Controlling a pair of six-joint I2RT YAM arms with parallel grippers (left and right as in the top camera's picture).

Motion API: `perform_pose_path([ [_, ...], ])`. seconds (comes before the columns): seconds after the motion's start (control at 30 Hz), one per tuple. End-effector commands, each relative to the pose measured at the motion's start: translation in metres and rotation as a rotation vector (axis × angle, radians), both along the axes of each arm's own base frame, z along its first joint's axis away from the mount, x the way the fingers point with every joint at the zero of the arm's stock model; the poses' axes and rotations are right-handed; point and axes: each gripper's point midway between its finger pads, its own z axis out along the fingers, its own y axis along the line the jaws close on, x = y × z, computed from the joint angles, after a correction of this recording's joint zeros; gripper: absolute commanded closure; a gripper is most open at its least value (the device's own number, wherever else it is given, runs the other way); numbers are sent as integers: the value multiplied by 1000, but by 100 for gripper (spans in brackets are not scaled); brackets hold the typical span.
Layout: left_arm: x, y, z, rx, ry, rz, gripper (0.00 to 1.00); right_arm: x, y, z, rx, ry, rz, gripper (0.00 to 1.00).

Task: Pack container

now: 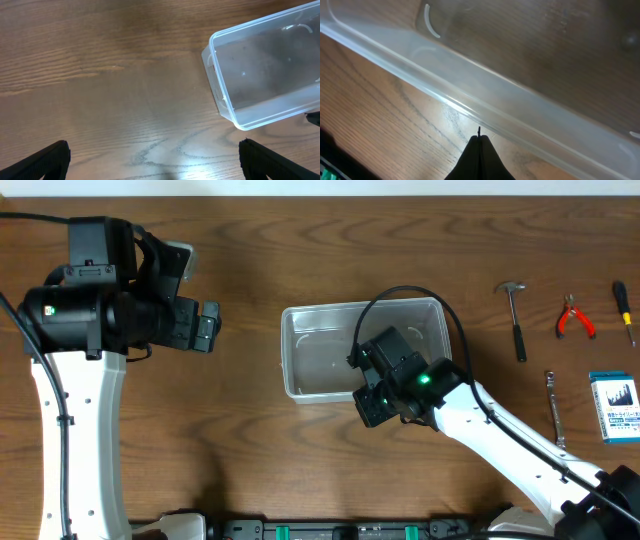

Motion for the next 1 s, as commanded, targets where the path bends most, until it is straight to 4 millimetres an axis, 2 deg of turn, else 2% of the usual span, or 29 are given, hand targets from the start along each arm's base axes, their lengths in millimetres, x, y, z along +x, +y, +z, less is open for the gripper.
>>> perform_pose_path([
  [0.0,-1,-1,3,-2,-5,6,2,0,4,0,23,-7,53,99],
  [0.4,-4,-1,2,-6,7,13,2,-5,25,6,66,-43,115,99],
  [0.63,-5,-1,1,-6,13,12,2,2,33,9,88,-78,120,99],
  [0.97,-6,-1,1,-6,18,12,2,-2,34,-9,68,-21,127,99],
])
